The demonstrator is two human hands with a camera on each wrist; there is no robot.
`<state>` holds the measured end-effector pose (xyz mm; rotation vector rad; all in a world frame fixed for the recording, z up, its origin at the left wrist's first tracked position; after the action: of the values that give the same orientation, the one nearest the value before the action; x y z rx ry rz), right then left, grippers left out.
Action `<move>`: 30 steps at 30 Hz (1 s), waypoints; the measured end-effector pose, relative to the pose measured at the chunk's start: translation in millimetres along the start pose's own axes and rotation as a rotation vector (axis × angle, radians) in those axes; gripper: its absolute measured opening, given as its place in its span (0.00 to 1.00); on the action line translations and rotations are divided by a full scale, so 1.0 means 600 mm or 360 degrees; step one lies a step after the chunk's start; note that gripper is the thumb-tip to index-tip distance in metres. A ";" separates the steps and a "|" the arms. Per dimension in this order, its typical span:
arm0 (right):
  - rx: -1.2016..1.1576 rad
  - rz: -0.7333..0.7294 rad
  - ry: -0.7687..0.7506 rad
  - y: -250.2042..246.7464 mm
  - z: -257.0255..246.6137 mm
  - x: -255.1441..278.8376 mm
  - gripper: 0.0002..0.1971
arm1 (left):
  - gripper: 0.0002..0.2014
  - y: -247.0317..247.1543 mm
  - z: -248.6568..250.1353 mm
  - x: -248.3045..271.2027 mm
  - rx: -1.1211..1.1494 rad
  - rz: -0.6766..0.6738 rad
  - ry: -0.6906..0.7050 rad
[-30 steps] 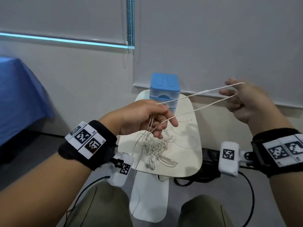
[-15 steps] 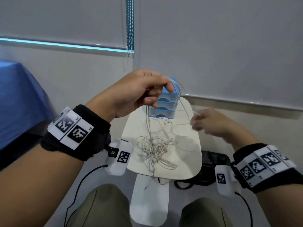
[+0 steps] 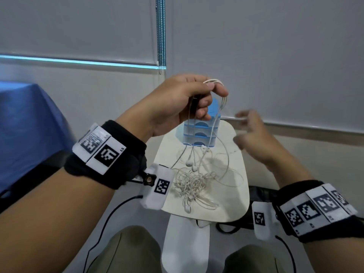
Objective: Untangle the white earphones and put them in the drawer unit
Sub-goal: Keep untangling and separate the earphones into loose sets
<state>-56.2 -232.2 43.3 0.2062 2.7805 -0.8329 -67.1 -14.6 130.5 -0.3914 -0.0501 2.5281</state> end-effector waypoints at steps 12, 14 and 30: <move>-0.0921 -0.0844 0.0191 0.079 -0.017 0.006 0.06 | 0.13 -0.027 -0.002 -0.043 0.0114 0.0410 0.0156; -0.0908 -0.0745 0.0320 0.065 0.007 -0.009 0.09 | 0.13 -0.069 -0.028 -0.044 -0.0096 0.0596 0.0048; -0.0063 -0.0333 0.0701 0.102 0.163 -0.139 0.14 | 0.07 -0.116 -0.328 -0.106 -0.0677 0.0597 -0.0871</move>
<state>53.8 -241.6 -46.3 0.1017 3.2737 -0.8669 77.3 -1.0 -32.1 0.1637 -0.7982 2.9159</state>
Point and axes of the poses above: each hand's wrist, its own x-axis away from the middle knuckle, its own y-axis out of the palm, z = x × y, the point moved 2 cm from there along -x, towards the middle knuckle, and after that the axes turned 1 degree about x, right-handed, at the moved point
